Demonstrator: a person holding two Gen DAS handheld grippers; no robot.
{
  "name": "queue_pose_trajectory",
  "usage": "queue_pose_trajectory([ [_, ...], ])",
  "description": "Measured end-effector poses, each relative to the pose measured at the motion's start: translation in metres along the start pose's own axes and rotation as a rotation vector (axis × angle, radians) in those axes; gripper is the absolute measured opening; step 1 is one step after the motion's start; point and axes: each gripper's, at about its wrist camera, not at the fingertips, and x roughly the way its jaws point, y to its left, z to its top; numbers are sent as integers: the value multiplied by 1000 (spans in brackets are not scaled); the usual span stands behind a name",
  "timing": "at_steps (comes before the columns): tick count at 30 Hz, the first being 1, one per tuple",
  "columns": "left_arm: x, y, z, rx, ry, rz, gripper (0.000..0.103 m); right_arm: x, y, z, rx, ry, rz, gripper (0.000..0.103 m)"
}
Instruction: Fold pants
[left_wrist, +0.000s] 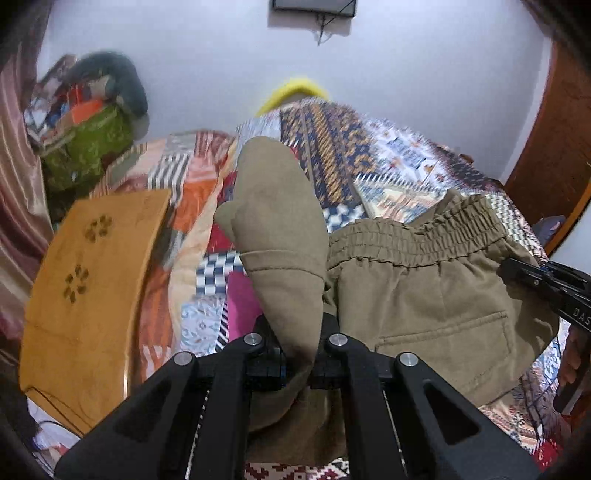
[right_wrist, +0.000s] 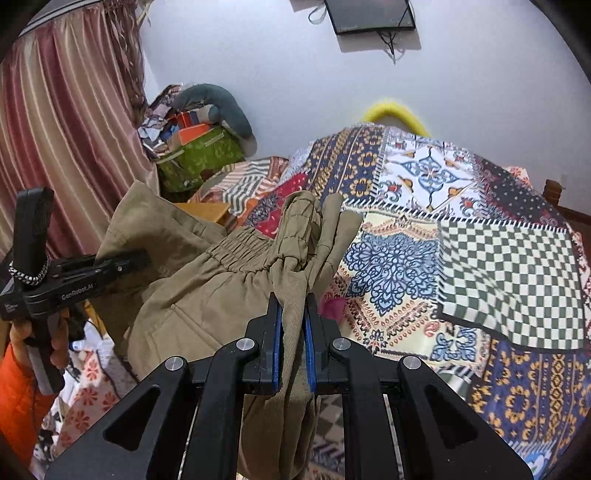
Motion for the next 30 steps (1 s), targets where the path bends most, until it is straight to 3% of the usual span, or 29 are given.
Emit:
queue_pose_trajectory([
  [3,26,11,-12,-15,73,18,6,18,-5,-8,7,56,-10,9],
  [5,41,16,-20,9,112,69,8,29,-8,-15,-16,108,-33,9],
  [7,53,22,-27,29,142,101,14,34,-13,-23,-37,139,-61,10],
  [11,67,35,-39,1,176,90,24,36,-25,-30,-11,183,-37,14],
  [18,60,36,-48,-2,191,103,36,31,-18,-34,-51,217,-74,23],
  [22,50,40,-50,-23,211,115,41,22,-17,-34,-40,231,-106,43],
  [30,7,40,-57,-85,232,130,42,-15,-9,-29,-42,219,-125,43],
])
